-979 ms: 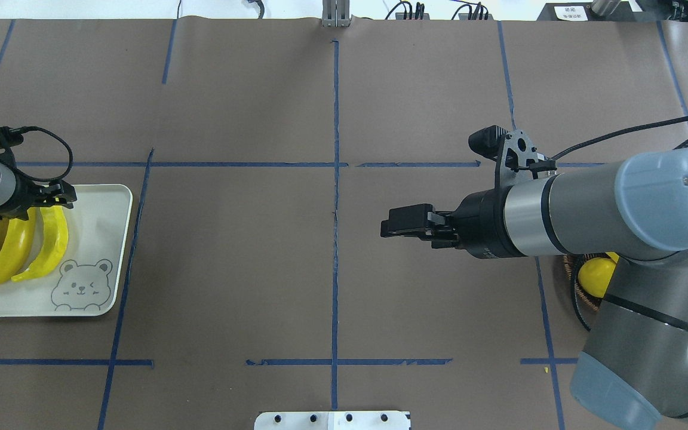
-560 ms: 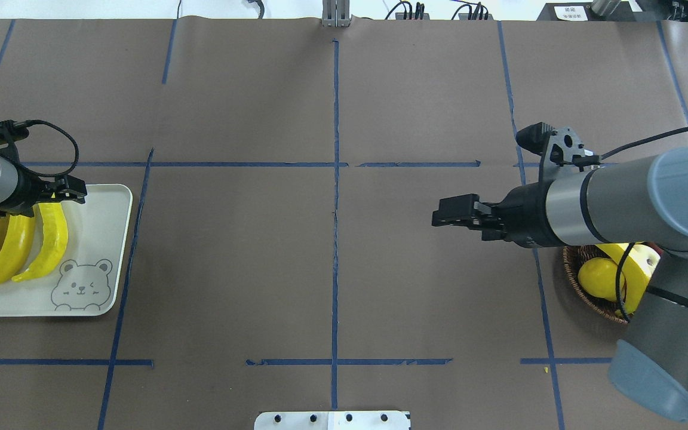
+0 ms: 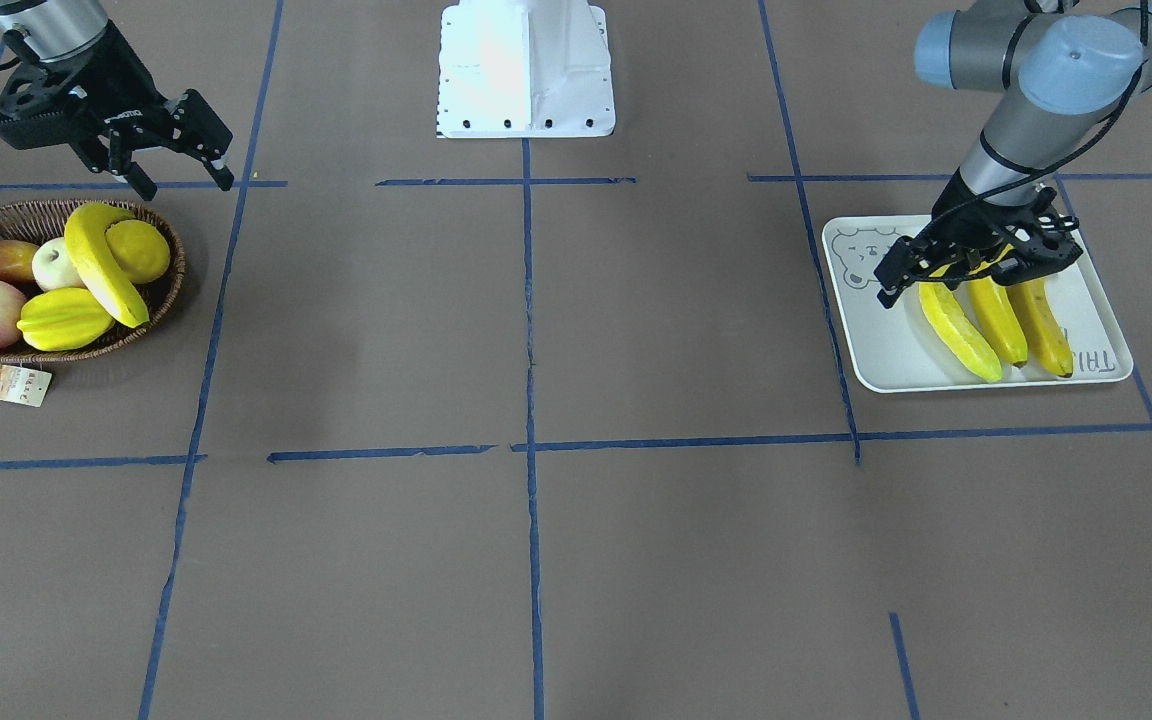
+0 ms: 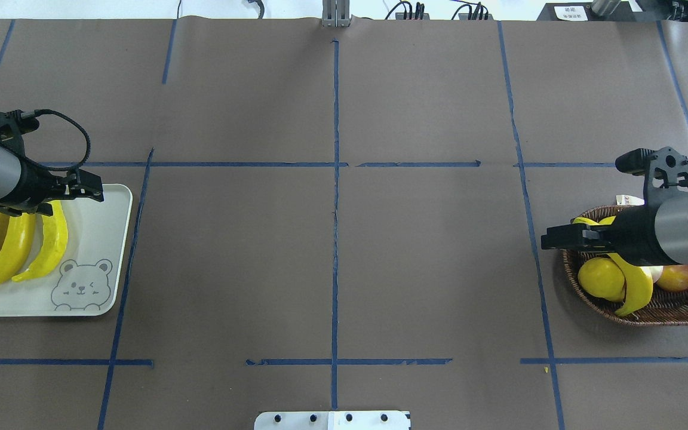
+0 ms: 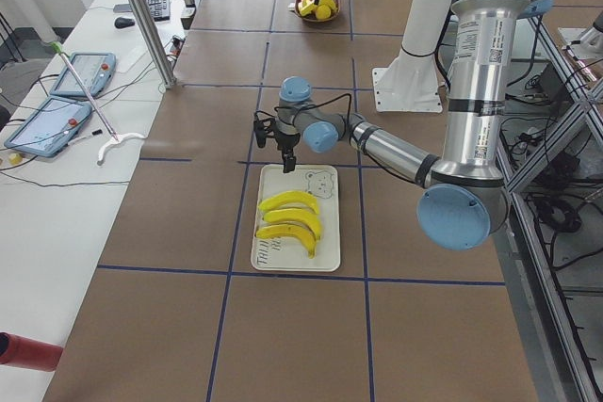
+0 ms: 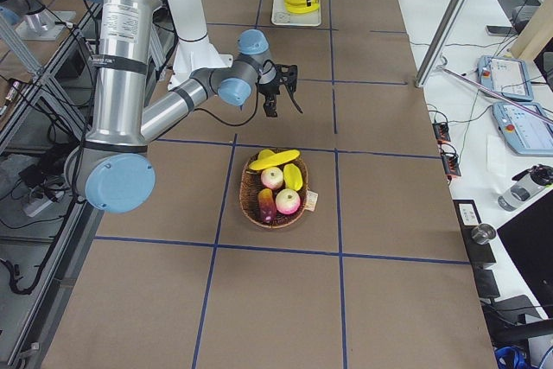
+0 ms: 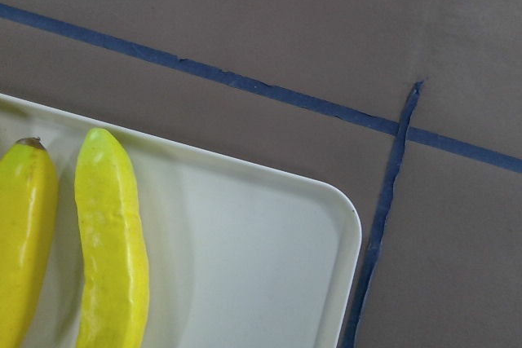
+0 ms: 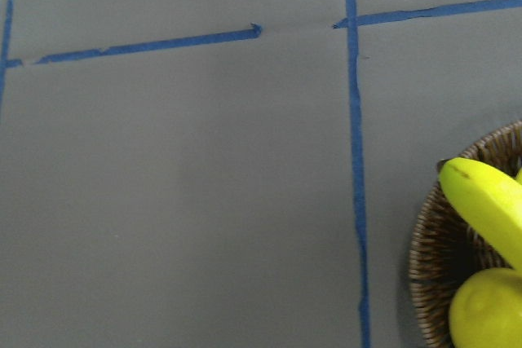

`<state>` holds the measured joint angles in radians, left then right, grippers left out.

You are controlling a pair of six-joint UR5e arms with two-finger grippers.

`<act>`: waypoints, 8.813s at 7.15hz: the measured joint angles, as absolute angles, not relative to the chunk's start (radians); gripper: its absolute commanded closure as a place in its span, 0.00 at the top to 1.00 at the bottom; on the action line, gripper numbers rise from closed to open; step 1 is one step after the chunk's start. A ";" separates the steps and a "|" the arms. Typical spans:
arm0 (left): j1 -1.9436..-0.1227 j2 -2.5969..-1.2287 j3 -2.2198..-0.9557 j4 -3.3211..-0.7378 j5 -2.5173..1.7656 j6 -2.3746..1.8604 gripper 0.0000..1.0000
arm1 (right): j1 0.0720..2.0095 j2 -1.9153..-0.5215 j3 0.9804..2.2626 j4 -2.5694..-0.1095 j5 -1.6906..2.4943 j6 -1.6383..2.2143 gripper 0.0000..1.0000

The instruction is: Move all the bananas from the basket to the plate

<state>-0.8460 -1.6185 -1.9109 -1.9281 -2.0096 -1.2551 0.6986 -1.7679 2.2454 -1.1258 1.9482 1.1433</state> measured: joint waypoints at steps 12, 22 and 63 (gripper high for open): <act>-0.776 -1.764 -1.912 -1.934 -2.083 -1.455 0.99 | 0.849 -1.872 1.925 -0.773 2.159 0.932 0.89; -0.776 -1.791 -1.916 -1.930 -2.085 -1.459 0.99 | 1.025 -1.883 1.937 -0.724 2.376 0.911 0.01; -0.846 -1.614 -1.730 -2.095 -2.092 -1.224 1.00 | 0.465 -1.209 2.130 -1.144 1.762 1.469 1.00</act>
<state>-0.8459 -1.6144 -1.7302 -2.0945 -2.0921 -1.2237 0.4649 -1.2093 2.1304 -1.1436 1.7615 1.4694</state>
